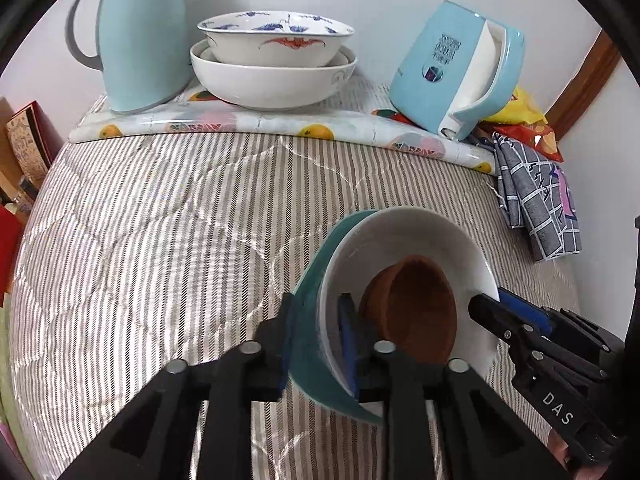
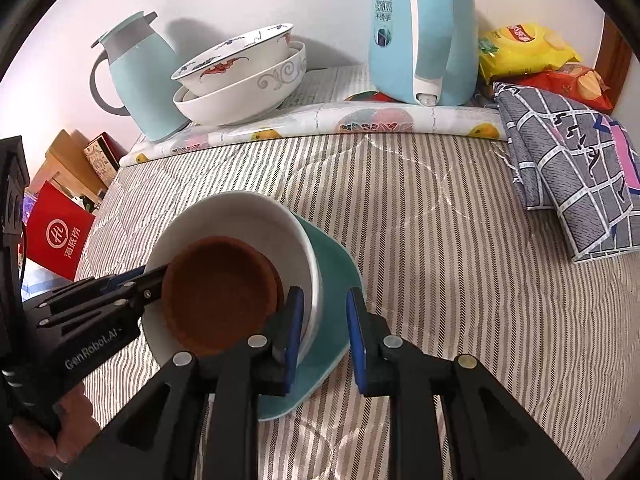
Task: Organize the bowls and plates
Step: 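Lower the white bowl onto the teal plate stack with both grippers, then open both grippers and pull them back from the white bowl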
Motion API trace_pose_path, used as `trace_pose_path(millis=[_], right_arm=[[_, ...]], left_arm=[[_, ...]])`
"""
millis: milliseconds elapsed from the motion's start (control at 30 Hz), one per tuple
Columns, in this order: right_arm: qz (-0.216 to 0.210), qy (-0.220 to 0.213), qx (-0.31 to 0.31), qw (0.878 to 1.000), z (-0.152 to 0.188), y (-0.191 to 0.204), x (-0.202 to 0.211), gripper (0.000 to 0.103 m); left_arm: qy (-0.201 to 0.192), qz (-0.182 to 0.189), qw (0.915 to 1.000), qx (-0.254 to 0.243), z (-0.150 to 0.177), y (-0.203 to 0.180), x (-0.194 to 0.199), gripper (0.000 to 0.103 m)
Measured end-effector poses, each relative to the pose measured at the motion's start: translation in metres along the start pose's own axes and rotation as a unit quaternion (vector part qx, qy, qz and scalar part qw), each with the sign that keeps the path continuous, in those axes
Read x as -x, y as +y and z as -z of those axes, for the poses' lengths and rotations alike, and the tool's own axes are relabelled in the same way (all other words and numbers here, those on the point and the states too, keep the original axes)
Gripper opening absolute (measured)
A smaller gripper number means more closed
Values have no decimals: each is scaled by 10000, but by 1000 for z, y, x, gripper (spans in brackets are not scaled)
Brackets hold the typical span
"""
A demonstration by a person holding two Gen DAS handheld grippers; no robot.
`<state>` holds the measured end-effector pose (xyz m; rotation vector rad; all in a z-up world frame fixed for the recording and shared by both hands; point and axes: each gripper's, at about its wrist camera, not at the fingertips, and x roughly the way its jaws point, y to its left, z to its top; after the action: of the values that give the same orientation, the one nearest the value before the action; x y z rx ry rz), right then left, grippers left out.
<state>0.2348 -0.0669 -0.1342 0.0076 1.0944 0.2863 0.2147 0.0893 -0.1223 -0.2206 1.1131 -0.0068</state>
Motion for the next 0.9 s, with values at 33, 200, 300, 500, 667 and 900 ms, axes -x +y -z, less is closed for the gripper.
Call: trace_pose_path(millis=[33, 200, 300, 500, 667, 900], right_arm=[[31, -36, 29, 10000, 1, 0, 4, 26], [59, -171, 60, 9998, 9, 0, 20, 35], [90, -306, 61, 9995, 17, -2, 37, 40], [308, -722, 117, 9968, 35, -2, 77, 57], [522, -1091, 204, 9924, 56, -1, 117, 71], [590, -1233, -64, 9906, 87, -9, 165, 73]], left_arm=[[-35, -15, 10000, -11, 1, 0, 3, 25], [-207, -107, 9997, -70, 10, -1, 22, 26], [-361, -158, 9992, -75, 16, -2, 37, 33], [-629, -287, 9973, -243, 33, -16, 67, 46], [-946, -260, 9947, -307, 50, -29, 97, 56], [-1497, -282, 9876, -381, 78, -43, 144, 65]])
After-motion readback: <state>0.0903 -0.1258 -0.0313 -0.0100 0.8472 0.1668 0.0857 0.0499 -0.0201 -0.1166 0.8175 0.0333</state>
